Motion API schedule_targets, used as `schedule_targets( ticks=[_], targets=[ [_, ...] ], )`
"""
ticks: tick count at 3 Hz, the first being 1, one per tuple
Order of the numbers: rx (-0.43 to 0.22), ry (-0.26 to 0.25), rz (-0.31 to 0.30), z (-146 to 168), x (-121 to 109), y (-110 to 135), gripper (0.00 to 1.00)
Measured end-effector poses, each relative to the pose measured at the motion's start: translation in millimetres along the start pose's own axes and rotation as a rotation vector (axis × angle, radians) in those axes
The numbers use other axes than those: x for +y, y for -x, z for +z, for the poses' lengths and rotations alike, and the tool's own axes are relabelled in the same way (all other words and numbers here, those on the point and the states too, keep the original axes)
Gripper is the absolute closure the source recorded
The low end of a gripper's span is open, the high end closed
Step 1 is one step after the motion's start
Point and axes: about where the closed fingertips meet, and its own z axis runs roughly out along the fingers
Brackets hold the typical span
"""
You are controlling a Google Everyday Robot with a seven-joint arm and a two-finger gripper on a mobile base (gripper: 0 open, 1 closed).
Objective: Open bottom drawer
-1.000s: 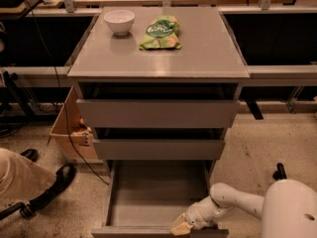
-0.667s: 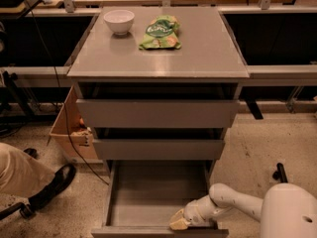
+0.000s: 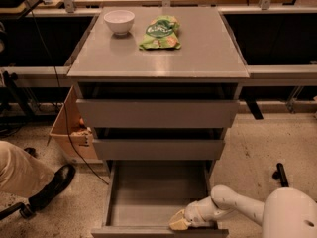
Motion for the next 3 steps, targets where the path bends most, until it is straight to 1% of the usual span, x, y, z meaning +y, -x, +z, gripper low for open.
schedule_targets(
  ticks=[1,2,3],
  targets=[
    [-0.088,0.067,0.012,32.5,-16.2,8.6,1.00],
    [-0.140,0.089,0.033,53.1,-43.3,10.6,1.00],
    [-0.178,0.100,0.020,61.9,-61.3,26.6,1.00]
  ],
)
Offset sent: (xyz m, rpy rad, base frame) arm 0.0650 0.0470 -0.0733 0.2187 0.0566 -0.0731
